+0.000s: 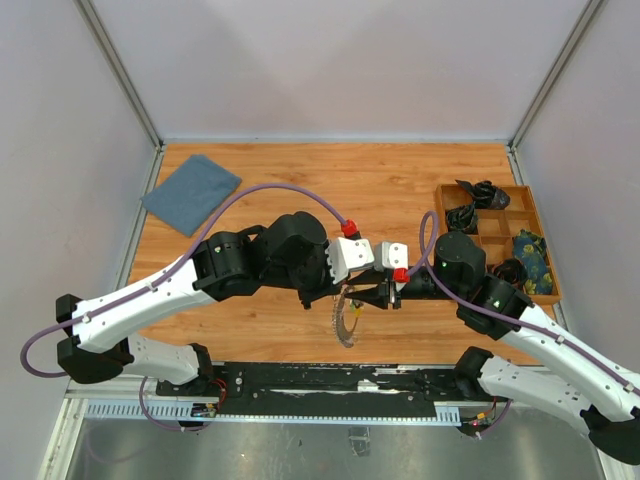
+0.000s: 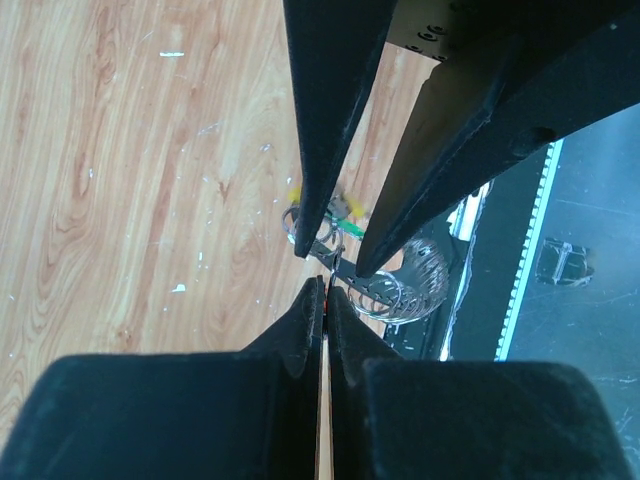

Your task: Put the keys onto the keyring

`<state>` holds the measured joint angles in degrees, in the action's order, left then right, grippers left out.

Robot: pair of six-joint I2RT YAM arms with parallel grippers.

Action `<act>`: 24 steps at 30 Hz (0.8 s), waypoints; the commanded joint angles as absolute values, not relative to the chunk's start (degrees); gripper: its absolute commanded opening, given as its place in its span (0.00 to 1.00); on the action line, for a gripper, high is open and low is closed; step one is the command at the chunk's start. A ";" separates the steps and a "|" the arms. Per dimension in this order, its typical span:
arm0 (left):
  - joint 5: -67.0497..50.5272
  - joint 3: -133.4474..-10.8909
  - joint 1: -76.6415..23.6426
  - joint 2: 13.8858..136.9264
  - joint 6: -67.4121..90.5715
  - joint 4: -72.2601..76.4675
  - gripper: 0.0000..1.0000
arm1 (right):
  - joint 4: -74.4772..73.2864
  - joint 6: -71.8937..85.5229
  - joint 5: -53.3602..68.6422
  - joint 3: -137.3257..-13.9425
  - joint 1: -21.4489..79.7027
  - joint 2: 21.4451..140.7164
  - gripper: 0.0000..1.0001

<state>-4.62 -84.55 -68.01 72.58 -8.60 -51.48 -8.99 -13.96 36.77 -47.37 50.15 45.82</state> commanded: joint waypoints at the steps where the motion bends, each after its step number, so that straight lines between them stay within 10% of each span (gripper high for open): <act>1: -5.62 -86.65 -69.39 73.08 -9.67 -49.39 0.01 | -10.40 -14.92 34.88 -48.38 51.50 47.14 0.32; 24: -6.19 -85.10 -69.85 71.65 -9.96 -46.38 0.01 | -3.84 -11.44 38.06 -45.65 52.03 46.73 0.28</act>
